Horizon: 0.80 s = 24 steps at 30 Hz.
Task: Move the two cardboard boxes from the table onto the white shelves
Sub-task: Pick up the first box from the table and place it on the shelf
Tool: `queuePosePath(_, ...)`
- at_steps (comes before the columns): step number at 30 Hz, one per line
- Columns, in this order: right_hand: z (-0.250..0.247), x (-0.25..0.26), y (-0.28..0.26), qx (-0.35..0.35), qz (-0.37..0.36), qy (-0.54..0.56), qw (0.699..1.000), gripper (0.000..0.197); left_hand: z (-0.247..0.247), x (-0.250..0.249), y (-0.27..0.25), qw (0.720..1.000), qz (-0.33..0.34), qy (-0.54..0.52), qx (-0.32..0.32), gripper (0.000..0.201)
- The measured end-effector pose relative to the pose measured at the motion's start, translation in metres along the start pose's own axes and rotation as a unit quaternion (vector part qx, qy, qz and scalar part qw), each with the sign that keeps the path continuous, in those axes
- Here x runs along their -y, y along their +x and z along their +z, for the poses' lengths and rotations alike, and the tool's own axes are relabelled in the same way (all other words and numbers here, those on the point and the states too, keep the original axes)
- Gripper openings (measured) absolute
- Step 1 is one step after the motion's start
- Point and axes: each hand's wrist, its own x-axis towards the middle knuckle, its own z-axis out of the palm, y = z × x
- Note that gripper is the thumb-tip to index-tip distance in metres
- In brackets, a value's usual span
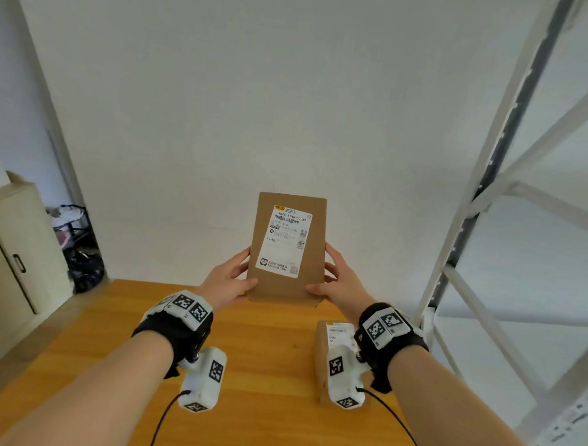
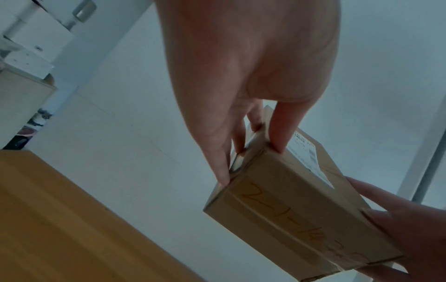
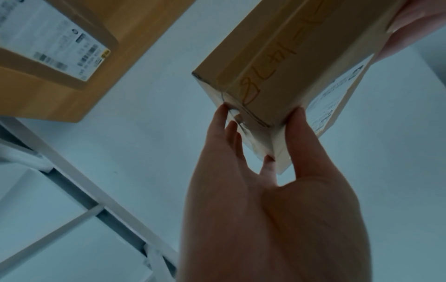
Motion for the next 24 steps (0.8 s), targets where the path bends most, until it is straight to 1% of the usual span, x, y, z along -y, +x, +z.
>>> queuePosePath(7,-0.072,-0.002,-0.069,0.062,-0.028,-0.001,0.998,0.095,0.09,-0.018,-0.067,0.998,-0.014,0.001,-0.068,0.071)
queuePosePath(13,-0.124,0.001,-0.129,0.103,-0.045,-0.015,0.994,0.095,0.157,-0.033,-0.129,0.994,-0.004,-0.006,-0.112,0.07)
queuePosePath(19,-0.164,-0.001,-0.185,0.113,-0.043,0.018,0.993,0.094,0.209,-0.048,-0.181,0.993,0.004,0.015,-0.12,0.071)
queuePosePath(24,-0.186,-0.007,-0.229,0.109,-0.037,0.045,0.992,0.093,0.241,-0.053,-0.22,0.992,0.01,0.037,-0.121,0.071)
